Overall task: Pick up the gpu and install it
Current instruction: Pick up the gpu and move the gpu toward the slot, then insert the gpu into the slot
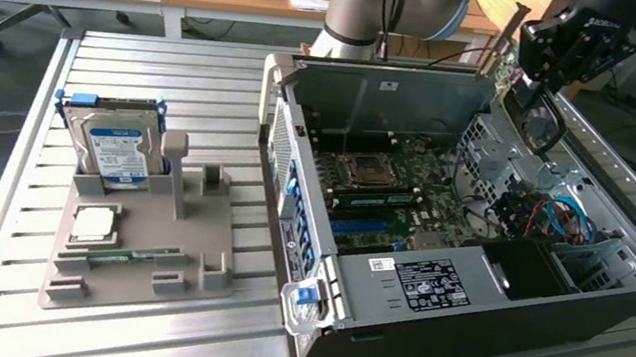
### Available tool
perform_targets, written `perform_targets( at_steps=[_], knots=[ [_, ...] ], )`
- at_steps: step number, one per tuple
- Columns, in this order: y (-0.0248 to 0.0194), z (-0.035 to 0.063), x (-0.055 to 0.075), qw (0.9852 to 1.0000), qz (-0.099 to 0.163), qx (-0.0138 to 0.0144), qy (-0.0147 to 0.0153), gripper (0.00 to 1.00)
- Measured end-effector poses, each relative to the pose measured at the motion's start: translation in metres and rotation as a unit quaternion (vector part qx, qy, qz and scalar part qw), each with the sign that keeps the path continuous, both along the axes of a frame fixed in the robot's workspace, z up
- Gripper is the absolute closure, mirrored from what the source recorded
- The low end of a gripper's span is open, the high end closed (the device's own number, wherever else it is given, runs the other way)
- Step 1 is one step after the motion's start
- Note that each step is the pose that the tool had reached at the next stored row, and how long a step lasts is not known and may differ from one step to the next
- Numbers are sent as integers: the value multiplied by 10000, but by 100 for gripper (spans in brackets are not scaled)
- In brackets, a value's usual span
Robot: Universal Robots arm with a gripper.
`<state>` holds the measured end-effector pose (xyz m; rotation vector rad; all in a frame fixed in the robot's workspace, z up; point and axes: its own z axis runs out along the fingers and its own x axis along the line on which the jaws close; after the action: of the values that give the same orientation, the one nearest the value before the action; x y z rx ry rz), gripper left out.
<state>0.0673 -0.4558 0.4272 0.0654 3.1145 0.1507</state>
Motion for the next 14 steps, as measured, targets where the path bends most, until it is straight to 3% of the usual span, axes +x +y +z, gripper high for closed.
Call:
perform_targets(
  at_steps=[5, 14],
  knots=[
    [0, -1, 88, 10000, 0, 1, 0, 73],
    [0, 0, 95, 10000, 0, 0, 0, 73]
  ],
)
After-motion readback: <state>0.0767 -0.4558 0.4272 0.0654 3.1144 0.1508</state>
